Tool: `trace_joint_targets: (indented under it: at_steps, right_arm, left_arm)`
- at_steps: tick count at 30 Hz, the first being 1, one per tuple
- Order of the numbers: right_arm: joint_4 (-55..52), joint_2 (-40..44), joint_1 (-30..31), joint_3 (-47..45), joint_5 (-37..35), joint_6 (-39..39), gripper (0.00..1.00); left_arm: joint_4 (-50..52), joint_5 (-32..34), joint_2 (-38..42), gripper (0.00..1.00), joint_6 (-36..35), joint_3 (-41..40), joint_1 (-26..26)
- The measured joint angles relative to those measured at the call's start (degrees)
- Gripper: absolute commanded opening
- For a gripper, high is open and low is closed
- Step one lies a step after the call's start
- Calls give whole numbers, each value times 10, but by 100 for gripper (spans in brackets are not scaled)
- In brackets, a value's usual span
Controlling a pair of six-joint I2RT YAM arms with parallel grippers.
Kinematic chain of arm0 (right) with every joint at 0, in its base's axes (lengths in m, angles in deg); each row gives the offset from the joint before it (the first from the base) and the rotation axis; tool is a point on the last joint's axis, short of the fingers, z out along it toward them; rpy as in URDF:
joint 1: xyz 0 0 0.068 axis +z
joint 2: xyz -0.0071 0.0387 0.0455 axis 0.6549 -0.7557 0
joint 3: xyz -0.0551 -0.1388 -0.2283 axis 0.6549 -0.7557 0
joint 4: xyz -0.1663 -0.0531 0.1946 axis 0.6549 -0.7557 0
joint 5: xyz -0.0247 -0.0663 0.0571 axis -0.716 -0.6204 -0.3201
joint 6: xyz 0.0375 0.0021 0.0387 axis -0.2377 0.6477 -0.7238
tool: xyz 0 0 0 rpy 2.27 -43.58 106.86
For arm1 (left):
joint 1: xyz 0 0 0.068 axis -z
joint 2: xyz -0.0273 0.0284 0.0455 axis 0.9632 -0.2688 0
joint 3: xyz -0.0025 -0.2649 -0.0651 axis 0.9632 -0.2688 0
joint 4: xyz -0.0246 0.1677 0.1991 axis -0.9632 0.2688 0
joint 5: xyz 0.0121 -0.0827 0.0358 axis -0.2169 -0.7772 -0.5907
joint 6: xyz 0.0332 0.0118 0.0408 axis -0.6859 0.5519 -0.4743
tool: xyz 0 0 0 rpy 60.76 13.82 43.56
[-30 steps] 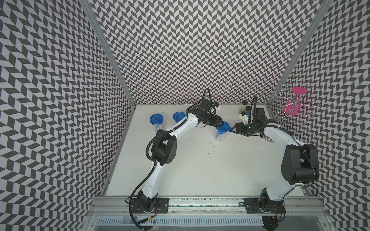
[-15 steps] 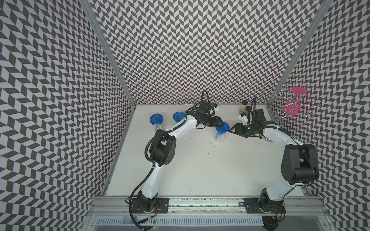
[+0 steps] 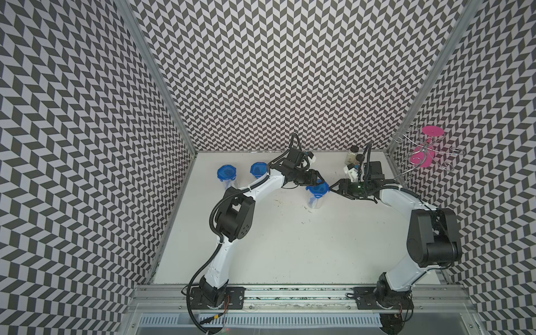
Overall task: Pack away toiletry kits
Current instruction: Close the fastener on the container.
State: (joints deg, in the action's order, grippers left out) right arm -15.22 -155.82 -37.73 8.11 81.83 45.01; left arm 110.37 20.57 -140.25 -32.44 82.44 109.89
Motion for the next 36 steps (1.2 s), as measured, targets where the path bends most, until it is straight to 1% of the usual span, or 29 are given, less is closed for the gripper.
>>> trace_joint_targets:
  at_steps: [6,10,12,15,19,22,26,28,31,36]
  right_arm:
    - [2,0,3,0,-2,-5,59]
    - [0,0,8,1,-8,0,59]
    - [-5,0,14,5,-10,5,59]
    - [-17,3,19,13,-15,14,59]
    - [-32,21,20,14,-24,22,59]
    - [-37,30,20,14,-31,26,59]
    - [-53,31,20,14,-42,32,59]
    - [-61,31,20,14,-48,34,59]
    - [-65,31,22,14,-53,36,59]
    - [-64,31,23,14,-54,37,58]
  left_arm:
    - [-9,-3,5,57,10,-10,0]
    - [-9,-3,5,65,14,-10,-2]
    - [-3,-2,5,68,12,-8,-8]
    - [31,8,5,70,-4,12,-20]
    - [80,36,6,74,-39,65,-42]
    - [105,61,21,75,-58,68,-50]
    - [129,84,67,70,-65,24,-39]
    - [135,91,98,67,-63,-10,-26]
    - [135,94,134,66,-57,-53,-6]
    - [133,95,145,65,-47,-69,14]
